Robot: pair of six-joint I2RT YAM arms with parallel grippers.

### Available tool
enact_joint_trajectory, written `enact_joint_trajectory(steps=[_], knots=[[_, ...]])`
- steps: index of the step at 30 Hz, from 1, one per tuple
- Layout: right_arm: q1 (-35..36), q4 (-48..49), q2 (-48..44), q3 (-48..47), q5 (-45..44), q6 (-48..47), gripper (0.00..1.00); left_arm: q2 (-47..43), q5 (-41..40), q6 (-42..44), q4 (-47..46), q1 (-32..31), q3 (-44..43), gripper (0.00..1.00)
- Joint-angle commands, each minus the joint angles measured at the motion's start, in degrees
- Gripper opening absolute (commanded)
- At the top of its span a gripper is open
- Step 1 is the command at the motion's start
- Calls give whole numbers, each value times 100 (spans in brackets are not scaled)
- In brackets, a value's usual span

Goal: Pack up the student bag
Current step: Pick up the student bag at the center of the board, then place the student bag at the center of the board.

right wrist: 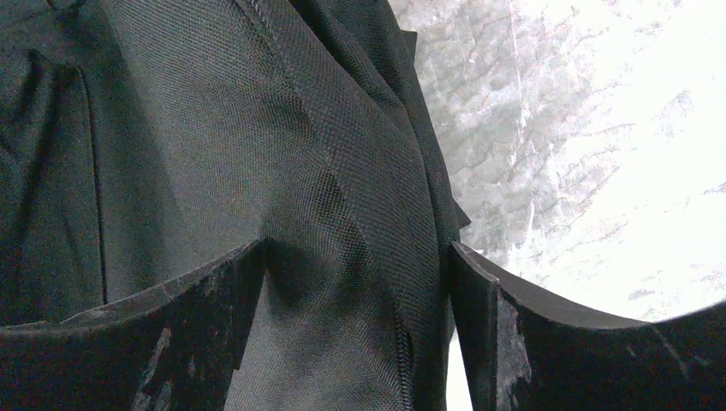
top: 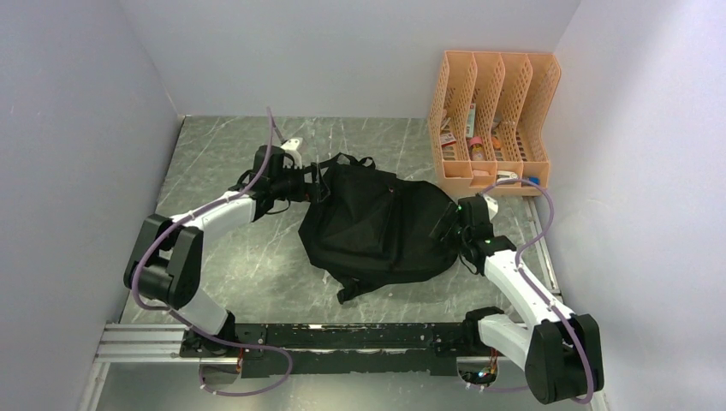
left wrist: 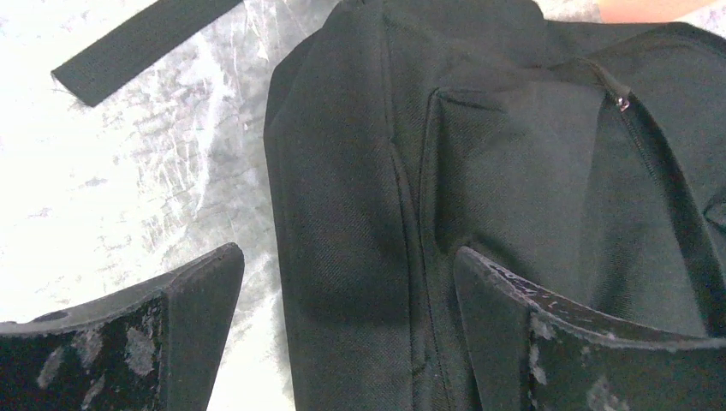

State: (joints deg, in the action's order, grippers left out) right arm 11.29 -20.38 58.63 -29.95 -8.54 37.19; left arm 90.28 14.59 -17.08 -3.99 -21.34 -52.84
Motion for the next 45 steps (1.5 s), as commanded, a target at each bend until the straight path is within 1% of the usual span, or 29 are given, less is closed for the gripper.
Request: enact_joint_trajectory(steps=[1, 3, 6, 7, 9, 11, 13, 15, 16, 17, 18, 19, 22, 25, 28, 31, 35, 38, 42, 45], knots=[[-65, 187, -49, 123, 162, -32, 79, 359, 250, 156, 65, -61, -82, 97], [-65, 241, -78, 138, 216, -36, 75, 564, 285, 178, 170, -96, -164, 97], [-65, 305, -143, 144, 295, -37, 66, 754, 262, 210, 230, -222, -269, 97], [-65, 325, -157, 140, 314, -51, 63, 807, 237, 228, 262, -274, -311, 95], [-66, 339, -197, 118, 332, -60, 56, 907, 196, 255, 349, -367, -422, 88], [-68, 377, -218, 76, 377, -76, 51, 991, 185, 231, 389, -424, -521, 75], [-65, 393, -255, 2, 444, -85, 45, 1016, 267, 213, 522, -426, -656, 53], [-65, 421, -329, -100, 531, -105, 35, 971, 366, 234, 676, -431, -803, 31], [-65, 446, -391, -160, 577, -121, 27, 881, 400, 246, 709, -432, -857, 19], [-65, 463, -448, -229, 609, -137, 14, 799, 422, 230, 734, -432, -923, 10], [-65, 448, -513, -324, 614, -172, 4, 685, 449, 213, 741, -432, -972, 6], [-65, 418, -583, -453, 609, -216, 0, 559, 468, 180, 750, -432, -1013, 5], [-65, 297, -784, -938, 528, -304, 0, 144, 548, 41, 770, -432, -1172, 5], [-65, 145, -886, -1618, 511, -384, 0, -350, 441, -162, 766, -419, -1378, 5], [-65, 143, -935, -2319, 594, -422, 0, -743, 253, -262, 1019, -415, -1902, 5], [-65, 395, -873, -2912, 826, -393, 0, -991, -20, -344, 1307, -394, -2499, 5], [-65, 824, -476, -3648, 1733, -225, 0, -1173, -451, -506, 1673, -230, -3230, 5], [-55, 1321, -135, -3993, 2322, -6, 0, -1279, -850, -577, 1958, -66, -3689, 5], [31, 1849, 460, -4510, 3114, 225, 0, -1429, -1674, -344, 2477, 23, -4205, 5], [365, 2008, 916, -4822, 3309, 188, 0, -1524, -2236, -152, 2714, 69, -4293, 5]])
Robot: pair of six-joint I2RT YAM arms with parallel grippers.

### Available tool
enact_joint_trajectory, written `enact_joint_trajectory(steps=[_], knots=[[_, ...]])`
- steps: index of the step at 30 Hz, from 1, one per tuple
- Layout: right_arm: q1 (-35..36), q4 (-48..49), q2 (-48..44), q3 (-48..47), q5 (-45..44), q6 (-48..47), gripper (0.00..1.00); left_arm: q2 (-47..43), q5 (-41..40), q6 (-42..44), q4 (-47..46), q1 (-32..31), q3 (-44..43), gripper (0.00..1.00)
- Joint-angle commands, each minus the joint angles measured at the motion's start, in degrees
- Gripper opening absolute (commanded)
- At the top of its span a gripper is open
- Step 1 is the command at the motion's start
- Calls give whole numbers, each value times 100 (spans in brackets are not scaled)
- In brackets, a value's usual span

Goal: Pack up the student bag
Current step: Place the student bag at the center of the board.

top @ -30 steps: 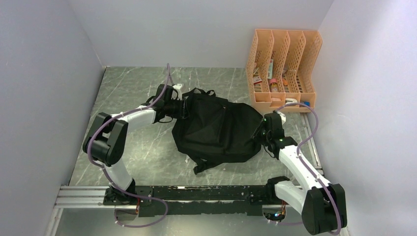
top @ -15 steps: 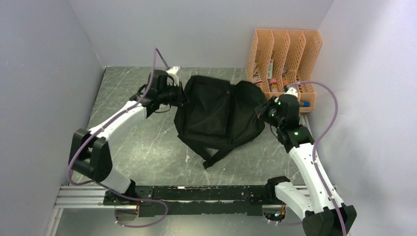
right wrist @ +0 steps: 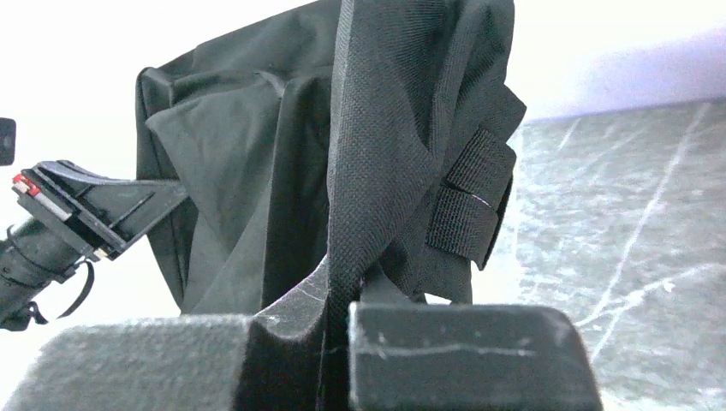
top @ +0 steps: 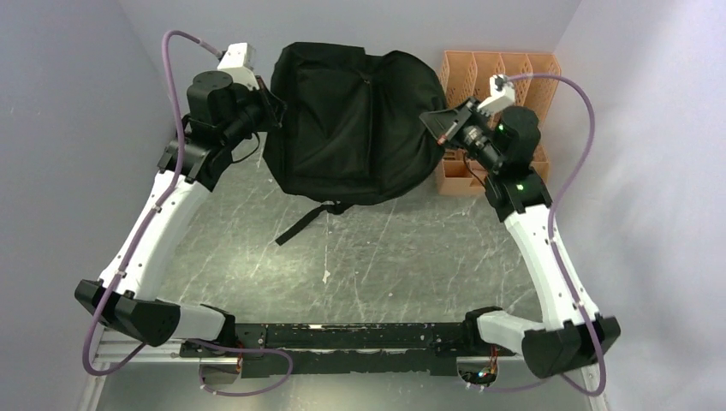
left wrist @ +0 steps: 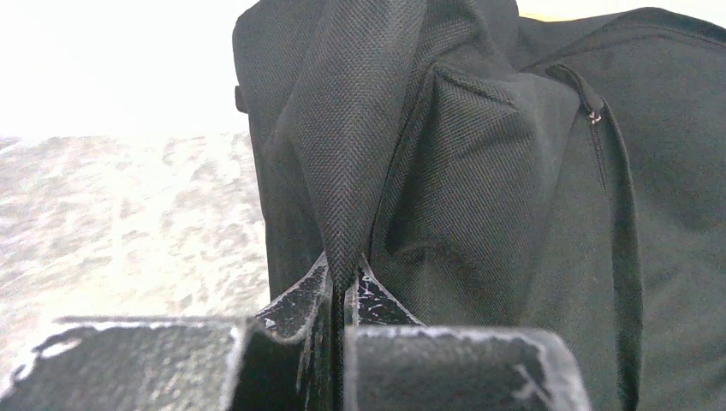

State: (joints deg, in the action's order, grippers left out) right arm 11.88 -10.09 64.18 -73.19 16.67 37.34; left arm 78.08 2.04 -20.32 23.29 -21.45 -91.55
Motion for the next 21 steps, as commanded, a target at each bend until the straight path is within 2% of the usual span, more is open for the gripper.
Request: enact_joint_trajectory(steps=[1, 6, 16, 21], knots=[[469, 978, 499, -563, 738, 99, 0, -323, -1096, 218, 31, 106, -382, 5], [1218, 1121, 1127, -414, 389, -113, 0, -270, -1262, 464, 118, 385, 160, 5], [1719, 2201, 1959, 1043, 274, -205, 0, 392, 116, 186, -844, 1687, 2102, 5], [1748, 2529, 2259, 1781, 254, -332, 0, 840, 543, 46, -1262, 1994, 2680, 5]])
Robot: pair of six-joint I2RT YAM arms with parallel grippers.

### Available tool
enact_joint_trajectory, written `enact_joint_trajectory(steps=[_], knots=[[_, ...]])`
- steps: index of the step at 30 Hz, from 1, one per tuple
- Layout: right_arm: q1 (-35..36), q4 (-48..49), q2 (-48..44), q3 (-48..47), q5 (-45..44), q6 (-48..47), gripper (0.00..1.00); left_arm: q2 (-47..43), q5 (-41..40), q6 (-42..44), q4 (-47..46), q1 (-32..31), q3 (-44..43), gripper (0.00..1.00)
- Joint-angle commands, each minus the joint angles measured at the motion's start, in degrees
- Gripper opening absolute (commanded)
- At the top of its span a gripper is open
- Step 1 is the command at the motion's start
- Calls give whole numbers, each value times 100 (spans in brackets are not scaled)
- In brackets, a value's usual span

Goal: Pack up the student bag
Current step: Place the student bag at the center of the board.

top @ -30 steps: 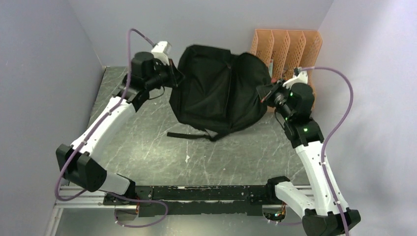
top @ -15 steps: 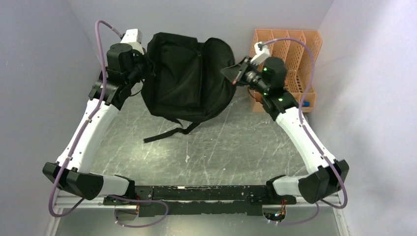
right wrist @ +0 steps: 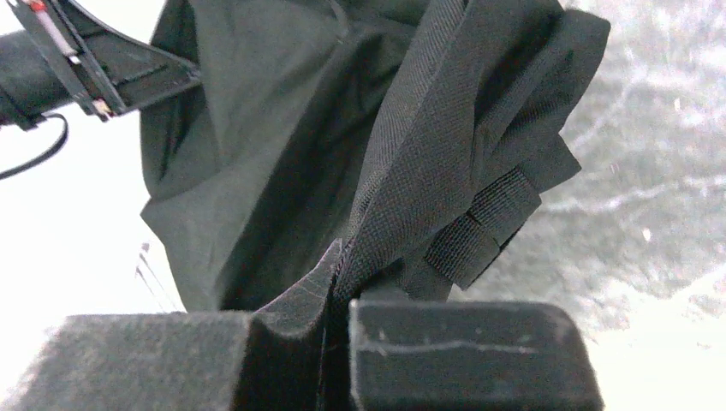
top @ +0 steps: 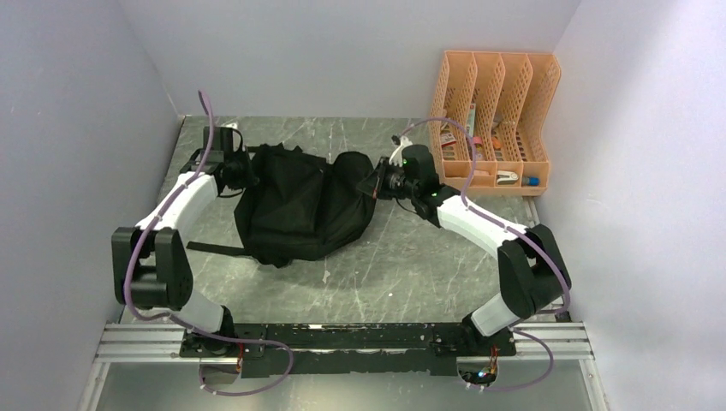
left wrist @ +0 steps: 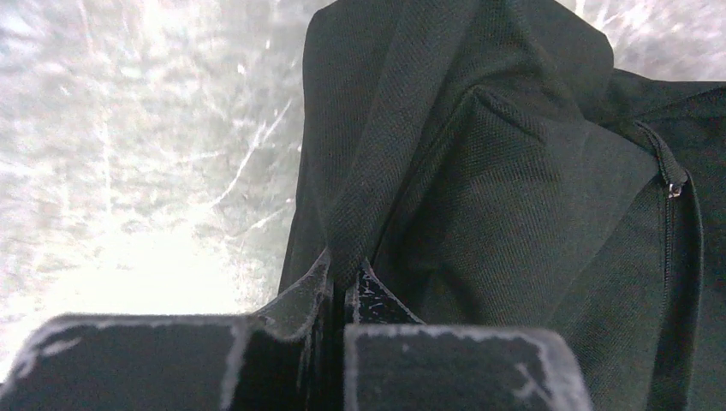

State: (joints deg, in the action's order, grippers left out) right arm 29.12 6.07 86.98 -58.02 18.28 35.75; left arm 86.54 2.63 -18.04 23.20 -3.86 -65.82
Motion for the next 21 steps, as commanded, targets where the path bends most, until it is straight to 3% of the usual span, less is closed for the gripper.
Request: enact_joint_trajectory(steps=[1, 3, 9, 13, 18, 21], knots=[[25, 924, -1, 366, 43, -193, 0, 41, 475, -208, -1302, 279, 183, 5], [24, 834, 14, 518, -134, -261, 0, 112, 372, -219, -1328, 350, 293, 7], [19, -201, 148, 632, -828, -389, 25, 292, 14, -247, -1222, 537, 555, 8], [17, -506, 194, 929, -1245, -367, 34, 420, -63, -359, -1210, 583, 765, 12], [17, -842, 102, 1067, -1417, -394, 43, 551, 208, -623, -1108, 743, 879, 31], [15, -896, -286, 1020, -1341, -485, 51, 301, 231, -672, -976, 789, 768, 49]])
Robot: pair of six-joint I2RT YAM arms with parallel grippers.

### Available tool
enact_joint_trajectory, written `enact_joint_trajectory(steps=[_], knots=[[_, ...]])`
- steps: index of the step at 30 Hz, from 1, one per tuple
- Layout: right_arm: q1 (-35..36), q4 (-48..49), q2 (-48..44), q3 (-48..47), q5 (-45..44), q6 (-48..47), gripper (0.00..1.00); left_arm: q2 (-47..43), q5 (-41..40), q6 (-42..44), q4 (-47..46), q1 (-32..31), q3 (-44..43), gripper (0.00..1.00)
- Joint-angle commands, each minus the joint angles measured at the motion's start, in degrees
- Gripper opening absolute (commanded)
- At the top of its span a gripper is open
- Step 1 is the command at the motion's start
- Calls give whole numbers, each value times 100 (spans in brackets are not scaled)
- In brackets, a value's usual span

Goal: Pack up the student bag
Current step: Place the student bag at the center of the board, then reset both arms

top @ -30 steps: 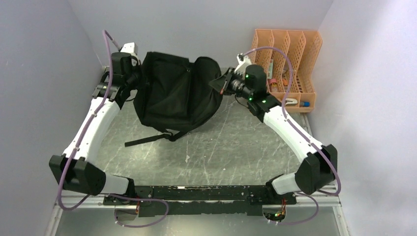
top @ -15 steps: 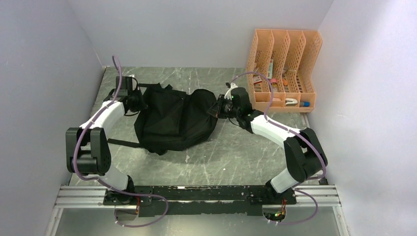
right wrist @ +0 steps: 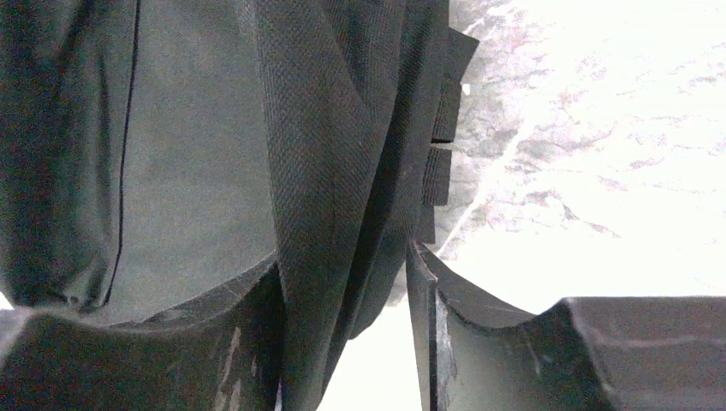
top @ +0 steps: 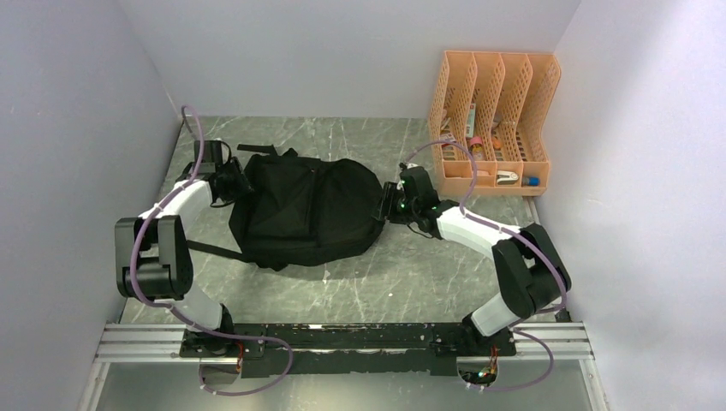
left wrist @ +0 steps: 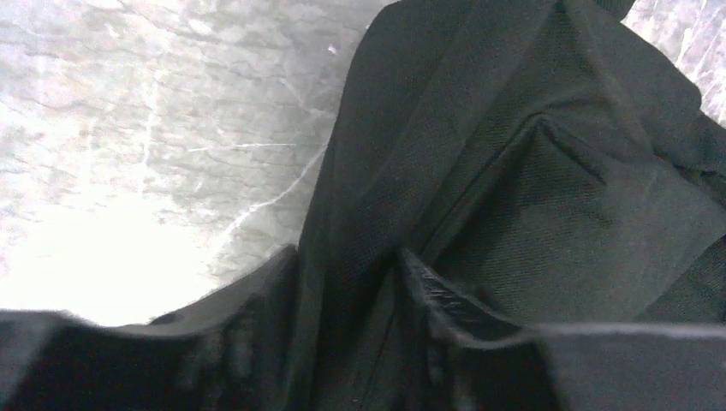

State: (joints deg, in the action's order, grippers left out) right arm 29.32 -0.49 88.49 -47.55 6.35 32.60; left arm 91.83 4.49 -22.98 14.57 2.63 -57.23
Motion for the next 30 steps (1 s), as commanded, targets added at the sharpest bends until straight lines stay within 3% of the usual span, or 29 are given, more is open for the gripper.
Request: enact_joint_trajectory(steps=[1, 5, 16, 21, 26, 30], knots=[[-4, -253, -613, -67, -121, -207, 53, -374, 27, -180, -61, 142, -154, 57], [-5, -400, -1380, -296, -271, -309, 59, -1040, 195, -173, 89, 141, -495, 74], [-4, -703, -3386, -362, -1950, -956, 62, -2309, 1386, 113, 37, -178, -1144, 74], [-3, -1062, -4033, -345, -2223, -1501, 64, -2738, 1093, 798, 271, -948, -1205, 75], [-5, -1113, -4629, -141, -2554, -1708, 68, -2953, 147, 1477, 596, -1984, -1281, 75], [-3, -1104, -4838, -63, -2824, -1649, 69, -3195, -419, 1201, 542, -2047, -1129, 75]])
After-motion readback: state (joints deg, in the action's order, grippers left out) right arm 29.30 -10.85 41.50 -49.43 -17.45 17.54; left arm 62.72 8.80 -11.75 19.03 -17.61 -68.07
